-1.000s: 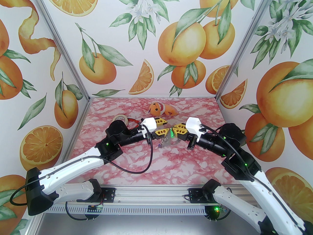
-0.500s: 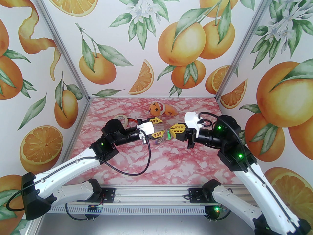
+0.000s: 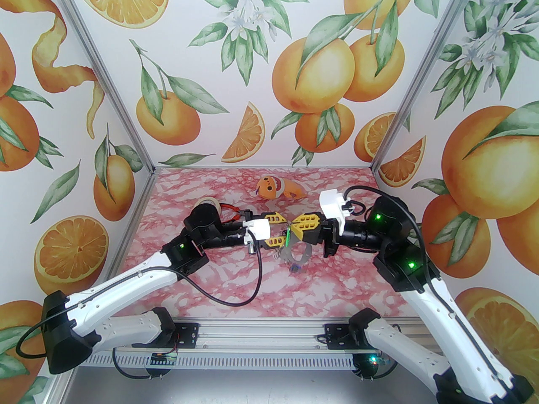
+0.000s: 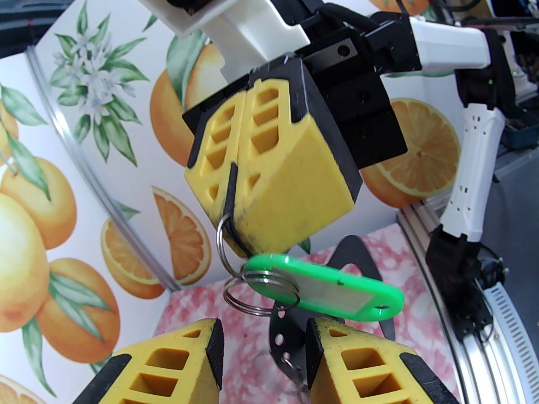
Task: Remove the keys from the keyring
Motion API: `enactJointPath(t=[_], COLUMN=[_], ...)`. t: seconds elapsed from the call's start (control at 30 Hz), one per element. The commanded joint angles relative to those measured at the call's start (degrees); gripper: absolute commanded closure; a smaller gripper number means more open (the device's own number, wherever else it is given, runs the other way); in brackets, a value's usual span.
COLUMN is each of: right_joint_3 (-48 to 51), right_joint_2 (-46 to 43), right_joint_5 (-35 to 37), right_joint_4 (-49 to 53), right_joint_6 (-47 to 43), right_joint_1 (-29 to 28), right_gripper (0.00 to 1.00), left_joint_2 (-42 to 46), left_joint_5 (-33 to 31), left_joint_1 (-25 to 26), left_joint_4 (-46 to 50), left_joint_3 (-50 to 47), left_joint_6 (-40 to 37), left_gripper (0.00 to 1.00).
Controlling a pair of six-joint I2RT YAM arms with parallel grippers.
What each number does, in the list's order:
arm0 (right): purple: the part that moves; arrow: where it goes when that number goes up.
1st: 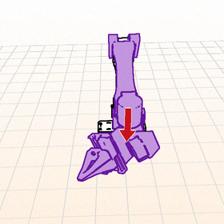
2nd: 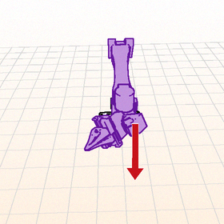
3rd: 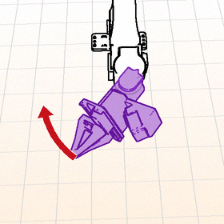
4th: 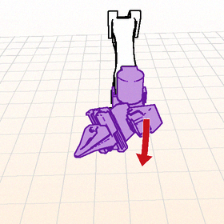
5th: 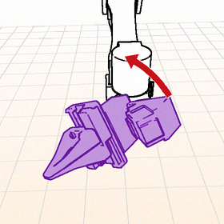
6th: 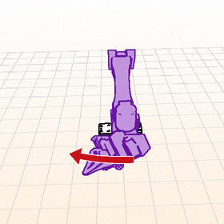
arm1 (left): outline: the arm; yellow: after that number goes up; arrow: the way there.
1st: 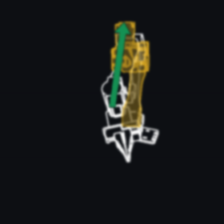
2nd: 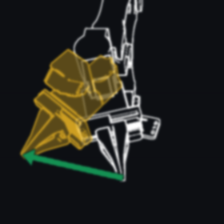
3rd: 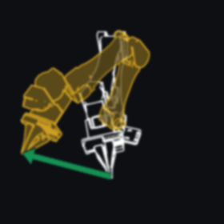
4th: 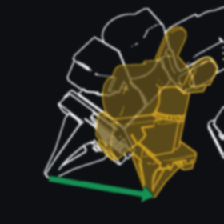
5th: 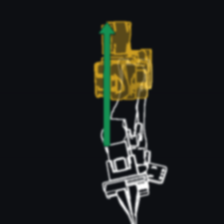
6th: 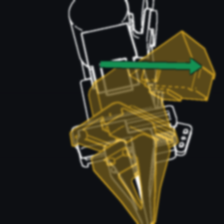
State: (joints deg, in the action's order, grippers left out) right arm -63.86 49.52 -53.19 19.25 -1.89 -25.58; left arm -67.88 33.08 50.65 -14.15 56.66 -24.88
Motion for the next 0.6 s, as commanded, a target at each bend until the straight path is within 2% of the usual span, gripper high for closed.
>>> enactJointPath(t=[0.0, 0.37, 0.57], right_joint_3=[0.70, 1.78, 2.15], right_joint_2=[-0.24, -0.67, -0.83], right_joint_5=[-2.10, -2.20, -2.20], right_joint_4=[-3.30, -4.19, -4.56], right_joint_6=[1.40, 1.98, 2.24], right_joint_1=[0.49, 1.07, 1.24], right_gripper=[1.00, 1.00, 1.00], left_joint_2=[-0.49, -1.64, -1.21], left_joint_5=[1.82, 0.94, -0.62], left_joint_1=[0.11, 0.41, 1.10], left_joint_4=[-1.60, -6.72, -8.09], left_joint_3=[1.87, 1.18, 0.20], left_joint_6=[0.28, 1.75, 1.42], left_gripper=[0.63, 0.62, 0.67])
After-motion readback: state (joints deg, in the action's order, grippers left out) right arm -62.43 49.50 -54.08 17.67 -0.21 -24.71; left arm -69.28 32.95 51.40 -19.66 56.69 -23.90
